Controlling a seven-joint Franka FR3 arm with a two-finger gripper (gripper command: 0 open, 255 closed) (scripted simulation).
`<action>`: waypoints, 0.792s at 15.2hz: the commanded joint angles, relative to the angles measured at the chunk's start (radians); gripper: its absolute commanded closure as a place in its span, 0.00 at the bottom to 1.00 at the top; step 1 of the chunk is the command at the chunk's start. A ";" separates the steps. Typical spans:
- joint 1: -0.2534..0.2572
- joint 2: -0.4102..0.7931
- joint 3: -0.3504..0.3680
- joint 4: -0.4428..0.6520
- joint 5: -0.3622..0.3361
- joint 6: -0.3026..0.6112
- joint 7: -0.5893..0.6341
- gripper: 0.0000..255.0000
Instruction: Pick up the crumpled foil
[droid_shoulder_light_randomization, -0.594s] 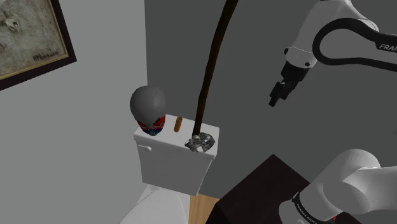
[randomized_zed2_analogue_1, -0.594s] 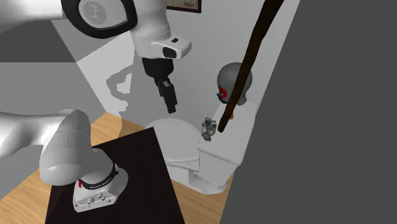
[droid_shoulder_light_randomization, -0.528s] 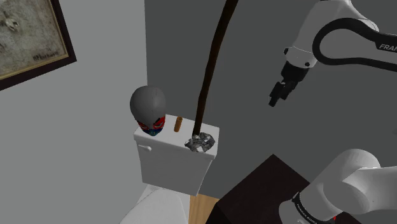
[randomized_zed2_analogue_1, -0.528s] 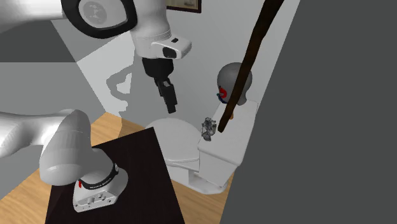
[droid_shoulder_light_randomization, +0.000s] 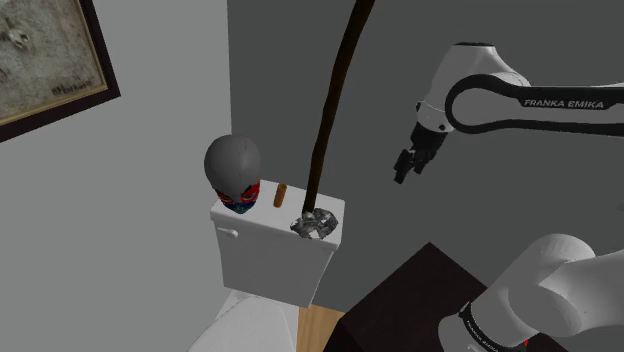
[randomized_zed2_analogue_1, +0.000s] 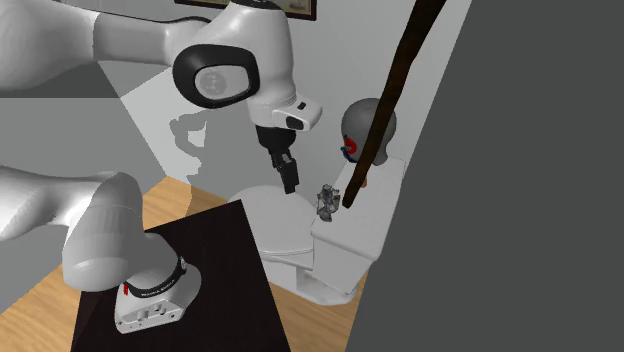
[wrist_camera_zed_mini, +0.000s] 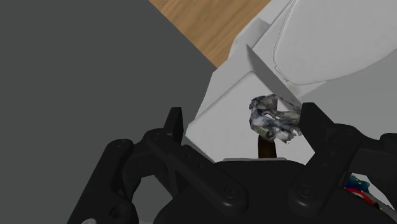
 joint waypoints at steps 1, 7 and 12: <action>0.004 0.060 0.004 -0.021 0.012 0.082 0.019 0.00; 0.018 0.261 0.009 -0.044 0.048 0.302 0.054 0.00; 0.032 0.456 0.013 -0.020 0.087 0.472 0.072 0.00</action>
